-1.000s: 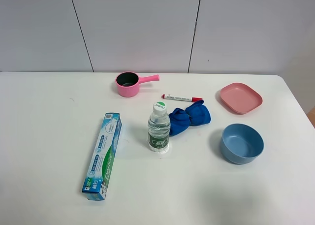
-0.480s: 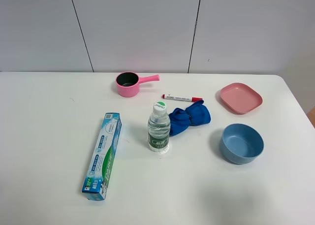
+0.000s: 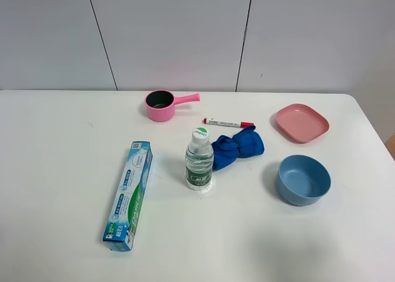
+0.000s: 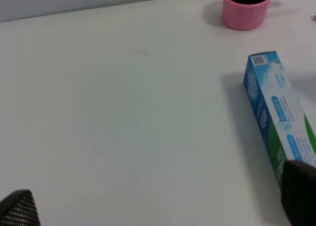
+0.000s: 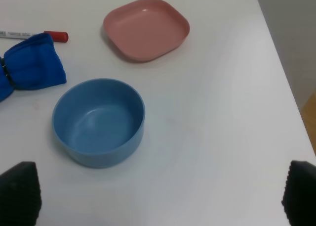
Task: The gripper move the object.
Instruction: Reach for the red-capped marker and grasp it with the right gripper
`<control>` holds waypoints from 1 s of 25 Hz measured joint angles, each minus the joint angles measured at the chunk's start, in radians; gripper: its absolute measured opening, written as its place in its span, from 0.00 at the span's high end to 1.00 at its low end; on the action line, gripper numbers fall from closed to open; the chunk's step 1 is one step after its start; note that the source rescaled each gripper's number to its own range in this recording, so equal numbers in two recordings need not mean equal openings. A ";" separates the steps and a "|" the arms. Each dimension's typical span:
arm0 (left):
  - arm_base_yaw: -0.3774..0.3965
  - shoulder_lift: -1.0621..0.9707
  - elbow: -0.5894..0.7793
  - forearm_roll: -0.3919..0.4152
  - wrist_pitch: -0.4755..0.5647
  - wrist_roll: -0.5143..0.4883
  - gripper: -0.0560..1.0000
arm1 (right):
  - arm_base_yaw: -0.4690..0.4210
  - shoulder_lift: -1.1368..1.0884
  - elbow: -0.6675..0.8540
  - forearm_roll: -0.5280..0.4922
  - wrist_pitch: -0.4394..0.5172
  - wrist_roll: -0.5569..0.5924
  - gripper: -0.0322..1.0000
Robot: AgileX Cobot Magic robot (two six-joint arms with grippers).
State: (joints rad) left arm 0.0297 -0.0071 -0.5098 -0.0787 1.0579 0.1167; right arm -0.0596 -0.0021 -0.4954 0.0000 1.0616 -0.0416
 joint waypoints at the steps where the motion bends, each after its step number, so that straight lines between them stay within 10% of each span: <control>1: 0.000 0.000 0.000 0.000 0.000 0.000 0.00 | 0.000 0.000 0.000 0.000 0.000 0.000 0.00; 17: 0.000 0.000 0.000 0.001 0.000 -0.001 0.00 | 0.000 0.035 -0.136 -0.045 0.000 -0.012 0.00; 25: 0.000 0.000 0.000 0.001 0.000 -0.001 0.00 | 0.000 0.352 -0.343 -0.072 -0.137 -0.207 0.00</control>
State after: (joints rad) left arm 0.0297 -0.0071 -0.5098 -0.0779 1.0579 0.1158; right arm -0.0596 0.3500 -0.8386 -0.0720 0.9250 -0.2481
